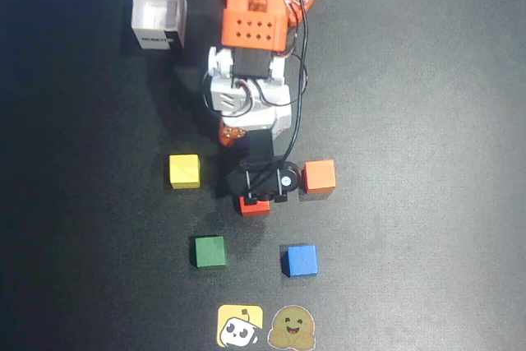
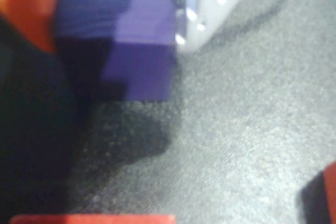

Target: Put the purple cube on top of the yellow cube.

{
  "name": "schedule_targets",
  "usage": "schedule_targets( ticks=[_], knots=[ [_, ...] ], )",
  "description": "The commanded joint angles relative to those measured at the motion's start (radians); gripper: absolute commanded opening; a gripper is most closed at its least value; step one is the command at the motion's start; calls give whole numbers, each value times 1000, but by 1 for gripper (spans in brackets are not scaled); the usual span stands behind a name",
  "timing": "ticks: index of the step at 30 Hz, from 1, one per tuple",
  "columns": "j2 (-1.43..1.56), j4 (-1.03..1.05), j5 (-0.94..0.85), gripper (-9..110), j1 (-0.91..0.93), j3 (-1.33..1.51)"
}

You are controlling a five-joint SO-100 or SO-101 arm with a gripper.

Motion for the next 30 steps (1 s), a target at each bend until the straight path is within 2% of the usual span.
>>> schedule_targets(
  ticks=[1,10,20,30],
  knots=[
    [5,-11,11,4,12,-14],
    [-12,-9,25,2,32,-29],
    [61,276,91,2,69,-233],
    [110,322,110,2,247,-301]
  ],
)
